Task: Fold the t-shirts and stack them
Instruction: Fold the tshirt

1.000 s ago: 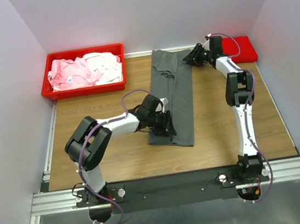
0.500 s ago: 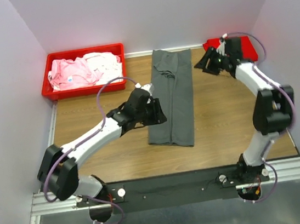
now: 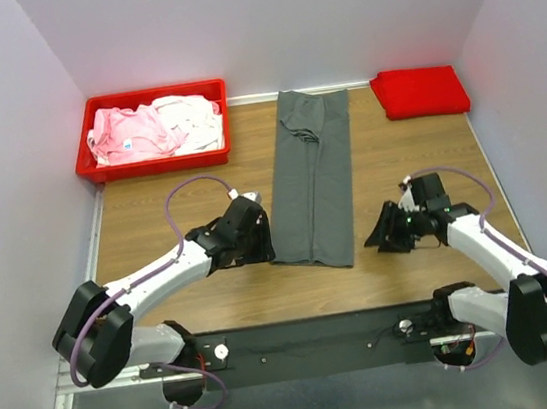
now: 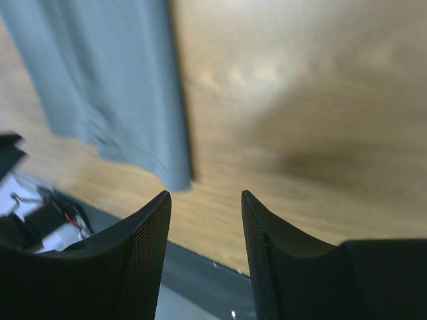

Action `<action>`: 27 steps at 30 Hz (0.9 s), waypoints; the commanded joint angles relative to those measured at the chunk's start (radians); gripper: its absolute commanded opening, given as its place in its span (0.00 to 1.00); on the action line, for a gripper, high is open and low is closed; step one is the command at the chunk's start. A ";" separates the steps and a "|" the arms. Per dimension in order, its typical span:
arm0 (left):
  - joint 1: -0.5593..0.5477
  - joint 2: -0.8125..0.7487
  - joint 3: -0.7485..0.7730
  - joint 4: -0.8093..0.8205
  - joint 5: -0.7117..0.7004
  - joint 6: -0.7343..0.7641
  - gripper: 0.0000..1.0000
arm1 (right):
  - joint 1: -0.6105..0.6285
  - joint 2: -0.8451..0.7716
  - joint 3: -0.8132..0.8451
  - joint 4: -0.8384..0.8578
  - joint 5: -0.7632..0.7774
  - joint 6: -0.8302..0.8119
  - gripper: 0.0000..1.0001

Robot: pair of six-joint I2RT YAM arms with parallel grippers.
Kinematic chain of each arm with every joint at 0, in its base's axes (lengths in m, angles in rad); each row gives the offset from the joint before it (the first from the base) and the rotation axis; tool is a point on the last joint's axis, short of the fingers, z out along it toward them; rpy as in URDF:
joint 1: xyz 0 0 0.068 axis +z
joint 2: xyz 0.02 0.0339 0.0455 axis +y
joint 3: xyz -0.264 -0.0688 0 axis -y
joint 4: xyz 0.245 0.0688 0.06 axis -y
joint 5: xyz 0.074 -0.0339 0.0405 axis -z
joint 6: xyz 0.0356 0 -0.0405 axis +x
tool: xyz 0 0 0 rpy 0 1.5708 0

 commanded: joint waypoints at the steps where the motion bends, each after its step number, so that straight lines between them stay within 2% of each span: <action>1: 0.007 0.010 -0.019 0.067 0.031 -0.004 0.56 | 0.027 -0.042 -0.093 -0.021 -0.073 0.049 0.54; 6: 0.011 0.062 -0.034 0.114 0.063 -0.006 0.57 | 0.042 -0.007 -0.119 0.025 -0.092 0.081 0.54; 10: 0.018 0.097 -0.031 0.139 0.076 -0.007 0.58 | 0.073 0.068 -0.162 0.167 -0.113 0.136 0.54; 16: 0.022 0.137 -0.006 0.143 0.083 0.006 0.59 | 0.151 0.139 -0.156 0.266 -0.073 0.211 0.54; 22: 0.022 0.171 0.011 0.145 0.094 0.019 0.57 | 0.183 0.183 -0.159 0.277 -0.023 0.221 0.53; 27: 0.022 0.179 0.009 0.142 0.091 0.020 0.55 | 0.185 0.211 -0.170 0.286 0.009 0.216 0.46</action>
